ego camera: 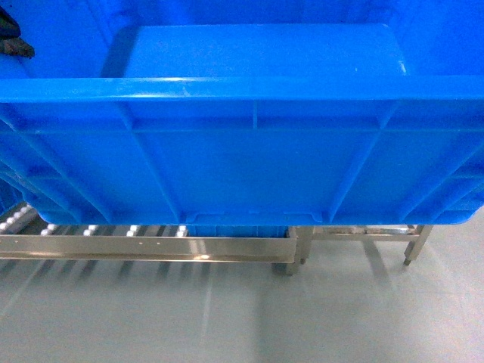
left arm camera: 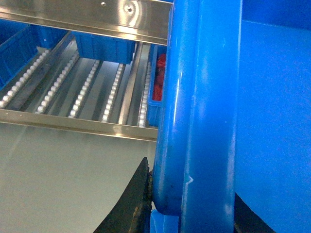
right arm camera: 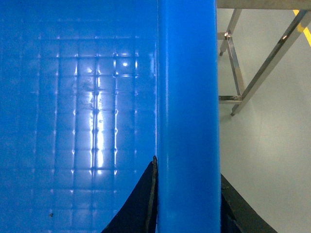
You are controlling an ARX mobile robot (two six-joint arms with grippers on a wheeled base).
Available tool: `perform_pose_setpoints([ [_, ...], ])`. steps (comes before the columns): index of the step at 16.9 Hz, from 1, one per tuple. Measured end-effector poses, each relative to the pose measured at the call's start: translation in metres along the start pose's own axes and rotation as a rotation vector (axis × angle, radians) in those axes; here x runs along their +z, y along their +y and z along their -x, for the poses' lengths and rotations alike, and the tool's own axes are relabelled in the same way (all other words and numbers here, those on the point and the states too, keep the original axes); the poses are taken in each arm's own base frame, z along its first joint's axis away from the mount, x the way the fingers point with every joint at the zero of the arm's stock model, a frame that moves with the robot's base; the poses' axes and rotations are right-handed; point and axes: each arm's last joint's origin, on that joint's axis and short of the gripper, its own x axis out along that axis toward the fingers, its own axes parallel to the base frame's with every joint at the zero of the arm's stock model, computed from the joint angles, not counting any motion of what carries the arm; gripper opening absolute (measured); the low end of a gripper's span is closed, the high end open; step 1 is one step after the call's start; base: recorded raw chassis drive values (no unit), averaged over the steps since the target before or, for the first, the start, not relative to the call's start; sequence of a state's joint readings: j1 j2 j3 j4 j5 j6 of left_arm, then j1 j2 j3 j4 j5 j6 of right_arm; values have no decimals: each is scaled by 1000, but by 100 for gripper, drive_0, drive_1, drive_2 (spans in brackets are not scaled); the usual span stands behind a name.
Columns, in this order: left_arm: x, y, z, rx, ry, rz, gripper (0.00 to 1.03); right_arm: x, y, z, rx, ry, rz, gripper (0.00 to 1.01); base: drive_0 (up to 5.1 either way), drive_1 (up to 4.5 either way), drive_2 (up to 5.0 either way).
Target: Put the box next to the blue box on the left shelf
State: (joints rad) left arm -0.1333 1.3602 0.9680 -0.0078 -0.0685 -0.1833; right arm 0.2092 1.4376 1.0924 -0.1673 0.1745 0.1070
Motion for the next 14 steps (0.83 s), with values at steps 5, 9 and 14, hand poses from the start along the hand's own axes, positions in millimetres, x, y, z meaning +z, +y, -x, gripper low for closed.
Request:
perform_pose_setpoints([
  [5, 0, 0, 0, -1, -1, 0, 20, 0, 0, 0, 0, 0, 0, 21, -502, 244, 244],
  [9, 0, 0, 0, 0, 0, 0, 20, 0, 0, 0, 0, 0, 0, 21, -500, 245, 245],
  [14, 0, 0, 0, 0, 3, 0, 20, 0, 0, 0, -1, 3, 1, 21, -499, 246, 246],
])
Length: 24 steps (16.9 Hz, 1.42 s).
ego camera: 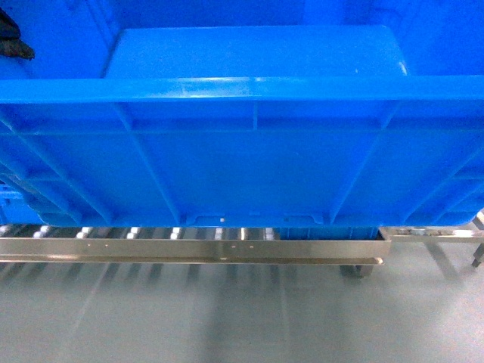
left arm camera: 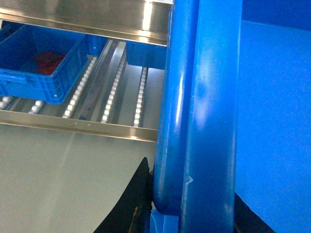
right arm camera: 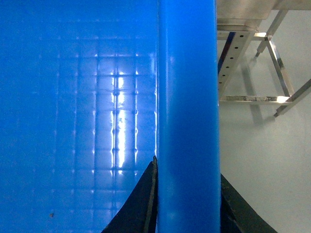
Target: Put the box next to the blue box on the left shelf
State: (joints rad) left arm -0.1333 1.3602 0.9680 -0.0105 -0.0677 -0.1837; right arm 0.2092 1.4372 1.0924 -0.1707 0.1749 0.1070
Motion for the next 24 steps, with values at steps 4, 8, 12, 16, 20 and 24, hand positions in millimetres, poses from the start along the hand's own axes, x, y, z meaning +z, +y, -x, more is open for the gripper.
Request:
perform_pose_setpoints([
  [4, 0, 0, 0, 0, -3, 0, 20, 0, 0, 0, 0, -3, 0, 21, -513, 232, 232],
  [8, 1, 0, 0, -1, -6, 0, 20, 1, 0, 0, 0, -6, -1, 21, -500, 245, 245],
  [12, 0, 0, 0, -1, -2, 0, 20, 0, 0, 0, 0, 0, 0, 21, -493, 252, 252],
  [16, 0, 0, 0, -1, -3, 0, 20, 0, 0, 0, 0, -1, 0, 21, -497, 248, 248],
  [20, 0, 0, 0, 0, -2, 0, 20, 0, 0, 0, 0, 0, 0, 21, -497, 248, 248],
  [24, 0, 0, 0, 0, -3, 0, 20, 0, 0, 0, 0, -1, 0, 21, -497, 248, 248],
])
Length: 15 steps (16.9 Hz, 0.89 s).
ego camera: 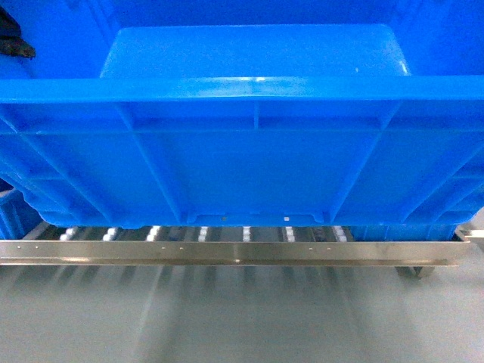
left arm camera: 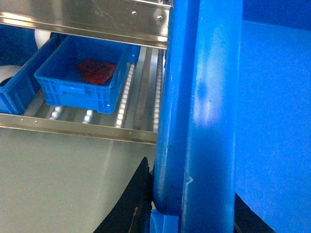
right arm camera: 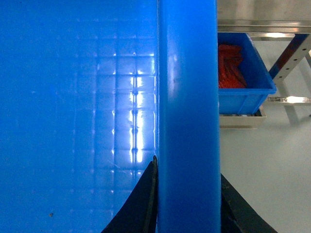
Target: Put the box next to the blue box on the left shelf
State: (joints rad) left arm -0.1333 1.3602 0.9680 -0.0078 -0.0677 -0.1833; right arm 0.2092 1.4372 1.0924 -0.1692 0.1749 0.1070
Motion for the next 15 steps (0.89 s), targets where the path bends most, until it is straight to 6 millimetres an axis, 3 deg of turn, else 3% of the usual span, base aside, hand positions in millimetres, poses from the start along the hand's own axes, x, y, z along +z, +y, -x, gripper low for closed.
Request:
perform_pose_setpoints([
  [4, 1, 2, 1, 7, -5, 1, 20, 0, 2, 0, 7, -3, 2, 21, -497, 248, 248],
  [15, 1, 1, 1, 3, -5, 2, 20, 0, 2, 0, 5, -4, 2, 21, 0, 0, 0],
])
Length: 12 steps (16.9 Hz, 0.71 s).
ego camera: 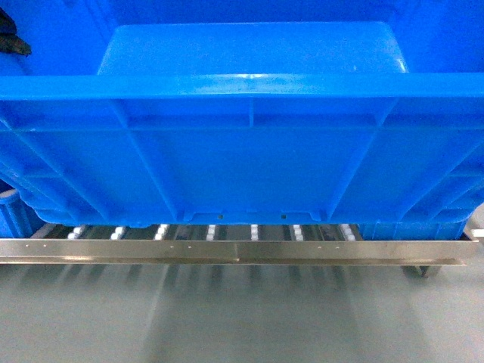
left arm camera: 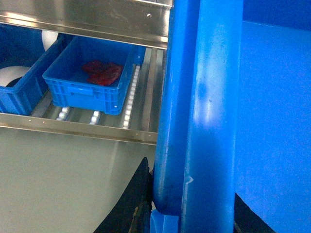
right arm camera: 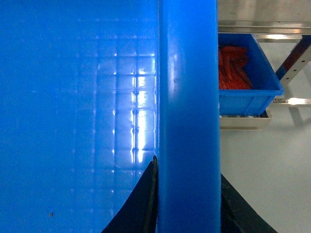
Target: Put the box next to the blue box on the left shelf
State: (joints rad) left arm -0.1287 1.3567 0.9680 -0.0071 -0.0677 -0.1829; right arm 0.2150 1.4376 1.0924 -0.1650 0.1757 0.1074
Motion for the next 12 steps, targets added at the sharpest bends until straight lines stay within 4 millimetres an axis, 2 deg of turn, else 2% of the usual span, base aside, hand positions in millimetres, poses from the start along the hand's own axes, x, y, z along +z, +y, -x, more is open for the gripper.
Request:
perform_pose_setpoints([
  [12, 0, 0, 0, 1, 1, 0, 20, 0, 0, 0, 0, 2, 0, 21, 0, 0, 0],
])
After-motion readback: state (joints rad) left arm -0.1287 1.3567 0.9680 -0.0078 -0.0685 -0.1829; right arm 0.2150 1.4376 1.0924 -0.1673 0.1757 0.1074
